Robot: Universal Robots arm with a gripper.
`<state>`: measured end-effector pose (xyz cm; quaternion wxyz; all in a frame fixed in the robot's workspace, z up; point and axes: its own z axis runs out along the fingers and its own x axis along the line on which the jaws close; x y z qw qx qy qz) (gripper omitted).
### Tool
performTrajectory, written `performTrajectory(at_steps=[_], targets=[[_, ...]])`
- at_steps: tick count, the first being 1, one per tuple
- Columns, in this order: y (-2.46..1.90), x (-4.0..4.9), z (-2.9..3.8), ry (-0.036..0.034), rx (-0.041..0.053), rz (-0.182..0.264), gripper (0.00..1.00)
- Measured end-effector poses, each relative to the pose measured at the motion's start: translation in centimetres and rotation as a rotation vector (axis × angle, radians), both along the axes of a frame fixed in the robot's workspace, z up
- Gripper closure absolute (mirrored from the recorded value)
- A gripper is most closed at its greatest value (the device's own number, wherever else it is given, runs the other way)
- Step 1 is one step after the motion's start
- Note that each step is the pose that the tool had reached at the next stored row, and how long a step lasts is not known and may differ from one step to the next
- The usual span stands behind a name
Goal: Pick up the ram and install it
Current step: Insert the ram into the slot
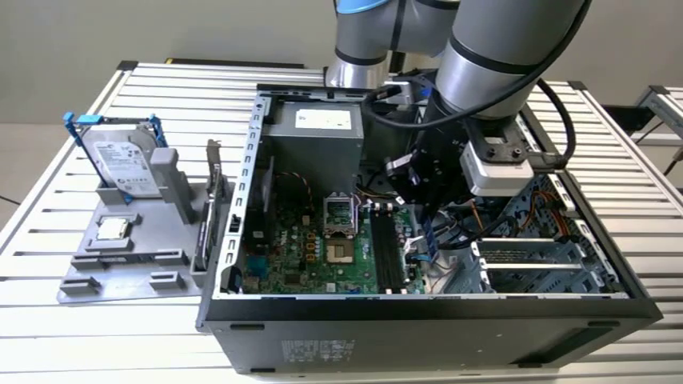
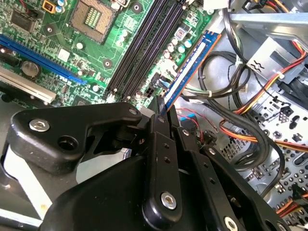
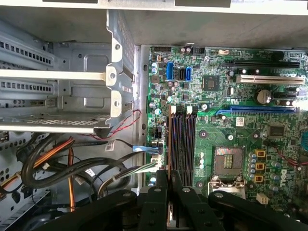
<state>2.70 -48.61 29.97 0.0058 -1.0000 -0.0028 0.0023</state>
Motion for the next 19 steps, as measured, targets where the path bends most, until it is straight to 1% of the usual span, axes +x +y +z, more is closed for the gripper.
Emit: performTrajectory(at_steps=[4, 12, 16, 19], targets=[[-0.08, -0.01, 0.0, 0.0, -0.0003, 0.0, 1.0], [-0.1, 0.0, -0.02, 0.0001, -0.0003, 0.0, 1.0], [-0.09, -0.02, -0.08, 0.0, -0.0002, 0.0, 1.0], [-0.1, -0.02, -0.25, 0.0, 0.0001, 0.0, 1.0]])
